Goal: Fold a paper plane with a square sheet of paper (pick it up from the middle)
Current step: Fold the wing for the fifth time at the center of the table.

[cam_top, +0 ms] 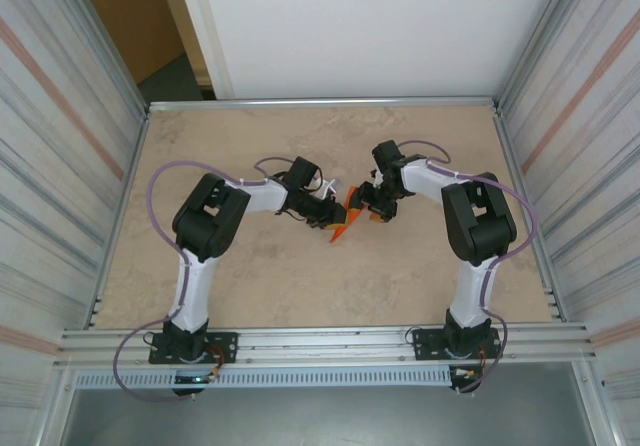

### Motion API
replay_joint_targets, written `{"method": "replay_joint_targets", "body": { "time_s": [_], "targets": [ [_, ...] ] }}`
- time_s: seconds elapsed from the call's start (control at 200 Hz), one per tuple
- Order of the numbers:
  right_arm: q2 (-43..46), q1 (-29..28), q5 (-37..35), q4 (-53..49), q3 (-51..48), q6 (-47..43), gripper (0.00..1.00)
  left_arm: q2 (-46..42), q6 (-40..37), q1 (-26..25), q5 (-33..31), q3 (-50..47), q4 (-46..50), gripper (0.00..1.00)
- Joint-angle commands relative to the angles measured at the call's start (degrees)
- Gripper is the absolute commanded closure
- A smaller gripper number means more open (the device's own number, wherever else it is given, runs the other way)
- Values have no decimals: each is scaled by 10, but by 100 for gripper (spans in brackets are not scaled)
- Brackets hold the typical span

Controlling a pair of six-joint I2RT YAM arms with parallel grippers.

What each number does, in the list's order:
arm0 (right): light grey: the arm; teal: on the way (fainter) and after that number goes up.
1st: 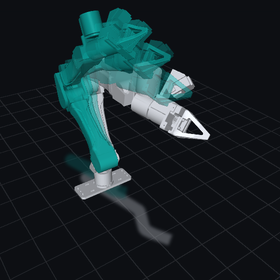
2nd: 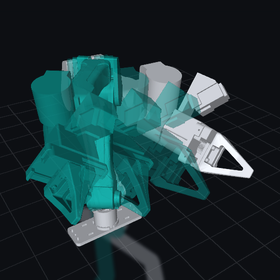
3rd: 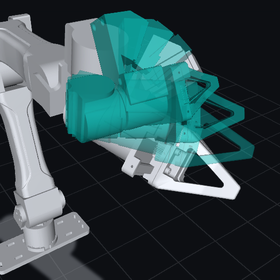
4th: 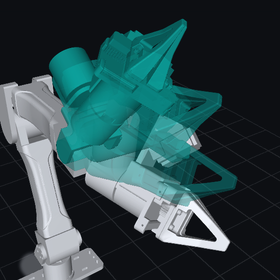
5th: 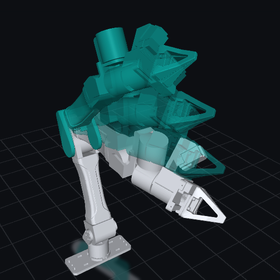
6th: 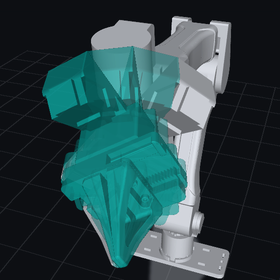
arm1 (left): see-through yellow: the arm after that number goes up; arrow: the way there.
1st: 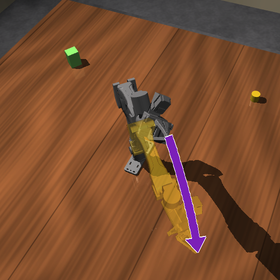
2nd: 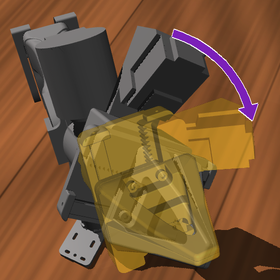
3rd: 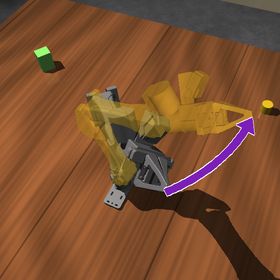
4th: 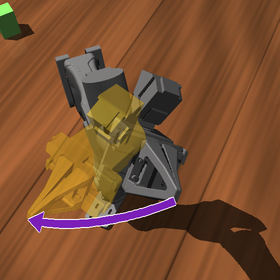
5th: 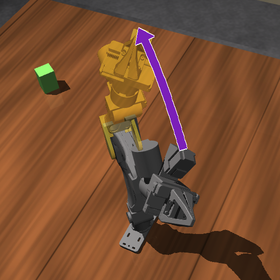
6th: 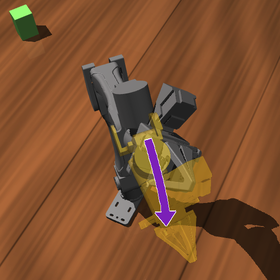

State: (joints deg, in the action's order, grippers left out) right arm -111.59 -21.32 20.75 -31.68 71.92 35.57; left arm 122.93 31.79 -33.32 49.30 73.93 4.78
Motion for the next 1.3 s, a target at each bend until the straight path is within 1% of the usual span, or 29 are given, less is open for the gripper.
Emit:
{"method": "replay_joint_targets", "body": {
  "time_s": [0.0,0.12,0.145,0.281,0.511,0.601,0.752,0.912,1.032,1.293],
  "targets": [
    [-67,0,-75,21,-20,3,38,-25,2,5,-14,-18,16,78],
    [-74,0,-74,16,-15,1,38,-25,7,4,-17,-24,11,77],
    [-75,1,-74,15,-13,1,38,-43,8,4,-19,-25,10,76],
    [-81,1,-74,9,-5,-1,38,-55,11,4,-27,-33,7,73],
    [-88,1,-70,6,0,-1,38,-91,-1,4,-72,-56,11,68],
    [-89,1,-70,5,0,-2,38,-98,0,4,-75,-66,10,66],
    [-90,0,-67,4,0,-2,38,-108,-2,-10,-82,-79,12,62],
    [-92,0,-64,4,2,-2,39,-105,-14,-28,-112,-74,38,60],
    [-93,0,-64,4,1,-2,39,-97,-11,-28,-118,-67,46,62],
    [-95,0,-62,4,1,-2,39,-86,-1,-28,-128,-64,49,72]
  ]
}}
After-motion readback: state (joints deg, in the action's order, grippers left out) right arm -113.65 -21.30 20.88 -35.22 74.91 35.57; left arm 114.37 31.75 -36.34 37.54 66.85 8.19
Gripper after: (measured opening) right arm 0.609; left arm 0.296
